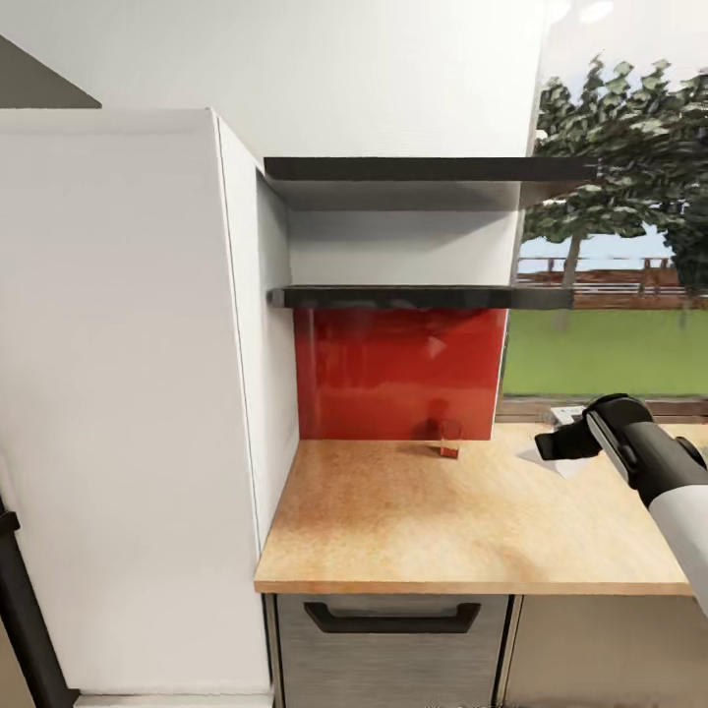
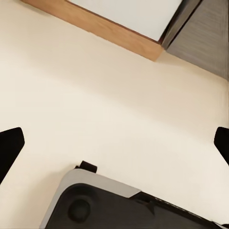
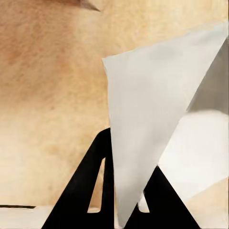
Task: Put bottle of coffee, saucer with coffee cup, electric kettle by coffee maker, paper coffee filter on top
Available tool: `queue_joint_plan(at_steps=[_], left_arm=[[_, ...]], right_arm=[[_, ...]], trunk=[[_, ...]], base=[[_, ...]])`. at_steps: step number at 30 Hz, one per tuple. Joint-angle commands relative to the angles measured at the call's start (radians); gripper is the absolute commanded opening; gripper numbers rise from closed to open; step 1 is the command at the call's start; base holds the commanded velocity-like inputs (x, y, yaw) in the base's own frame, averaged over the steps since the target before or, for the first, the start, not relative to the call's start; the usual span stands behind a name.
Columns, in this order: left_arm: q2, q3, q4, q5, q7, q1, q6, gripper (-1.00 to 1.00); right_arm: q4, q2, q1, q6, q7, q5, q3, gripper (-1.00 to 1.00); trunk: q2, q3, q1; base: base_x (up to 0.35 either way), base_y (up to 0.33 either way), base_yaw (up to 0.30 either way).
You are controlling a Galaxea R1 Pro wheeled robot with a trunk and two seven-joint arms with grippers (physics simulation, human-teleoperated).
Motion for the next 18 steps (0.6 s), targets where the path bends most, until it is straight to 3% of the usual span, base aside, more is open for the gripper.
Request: queue_joint_plan(at_steps=[1,11,18], left_arm=[[0.0,-0.009,-0.001,0.01,0.001,0.001,-0.003,1.0],[0.0,-0.009,0.0,0.01,0.001,0.001,-0.003,1.0],[-0.001,-0.009,0.006,0.008,0.001,0.001,-0.002,1.0]], right_arm=[[0.007,-0.007,-0.001,0.003,-0.002,-0.001,0.004,-1.0],[0.071,-0.12,-0.001,0.003,0.001,0.0,0.005,-1.0],[0.073,-0.146,-0.001,0.003,0.001,-0.001,0.006,-1.0]], trunk=[[0.0,0.001,0.0],[0.0,-0.009,0.0],[0.0,-0.019,0.0]], base=[[0.0,0.0,-0.283],[0.0,0.0,-0.221],[-0.021,-0.007,-0.191]])
